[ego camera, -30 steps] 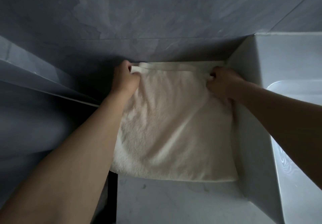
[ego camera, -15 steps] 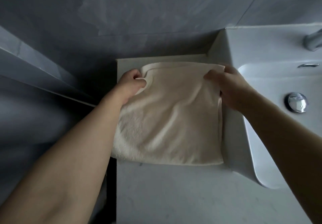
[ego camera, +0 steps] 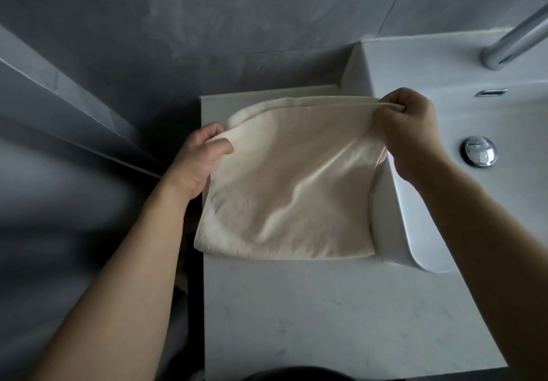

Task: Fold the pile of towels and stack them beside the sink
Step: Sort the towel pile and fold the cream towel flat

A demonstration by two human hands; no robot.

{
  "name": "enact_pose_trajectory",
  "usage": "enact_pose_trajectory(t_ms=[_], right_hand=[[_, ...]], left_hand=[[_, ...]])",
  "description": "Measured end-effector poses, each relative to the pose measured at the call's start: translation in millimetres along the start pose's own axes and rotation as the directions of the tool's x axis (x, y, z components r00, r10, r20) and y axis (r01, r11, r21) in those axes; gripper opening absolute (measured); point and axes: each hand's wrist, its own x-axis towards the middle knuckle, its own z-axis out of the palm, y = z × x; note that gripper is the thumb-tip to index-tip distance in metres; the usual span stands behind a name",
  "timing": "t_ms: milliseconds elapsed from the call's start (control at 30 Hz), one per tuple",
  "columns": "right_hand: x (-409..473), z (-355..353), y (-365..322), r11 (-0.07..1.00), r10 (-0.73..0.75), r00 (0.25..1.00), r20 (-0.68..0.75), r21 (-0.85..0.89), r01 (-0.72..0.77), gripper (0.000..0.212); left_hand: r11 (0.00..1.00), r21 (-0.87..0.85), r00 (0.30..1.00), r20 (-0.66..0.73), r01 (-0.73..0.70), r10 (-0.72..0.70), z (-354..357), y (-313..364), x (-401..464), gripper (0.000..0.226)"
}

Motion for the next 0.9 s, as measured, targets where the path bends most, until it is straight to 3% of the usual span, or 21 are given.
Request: enact_pose_trajectory(t_ms=[100,233,500,567,667,767,900], right_hand=[[1.9,3.5,-6.5,0.992,0.099,0.986,-0.135,0.086,-0.088,0.020],[-8.2,6.6,-20.3,0.992,0.058,0.967,-0.248,0.122,-0.029,0.025],[-23.2,5.6,-55.6,0.984,0.033,0.938,-0.346,0.175,0.031,0.026],[-28.4,4.7,-63.0,0.982,0.026,0.928,-0.371,0.181,0.045,0.027],[-46.6,-5.5,-66.2,0.993,-0.119,0.931,-0.345,-0.016,0.121,0.014],[-64.5,-27.9,-62.2,0.973,-0.227,0.947,-0.228,-0.101,0.209,0.037],[-57.2,-39.4,-64.6,0.986,-0.132,0.976,-0.172,-0.123,0.112,0.041]], left_hand=[[0.986,0.008,0.975,-0.151,-0.165,0.165,-13.5,16.0,-22.1,0.020],[0.951,-0.002,0.906,-0.302,-0.311,0.296,-30.6,40.6,-47.6,0.022],[0.816,-0.398,0.870,-0.431,-0.419,0.237,-33.8,76.1,-82.1,0.034],[0.787,-0.432,0.873,-0.411,-0.440,0.263,-36.6,80.8,-92.2,0.038],[0.833,-0.379,0.908,-0.282,-0.403,0.311,-45.6,83.2,-108.4,0.030],[0.915,-0.243,0.943,-0.172,-0.321,0.285,-55.8,81.5,-127.1,0.024],[0.891,-0.326,0.949,-0.127,-0.315,0.289,-56.7,78.7,-141.0,0.035]])
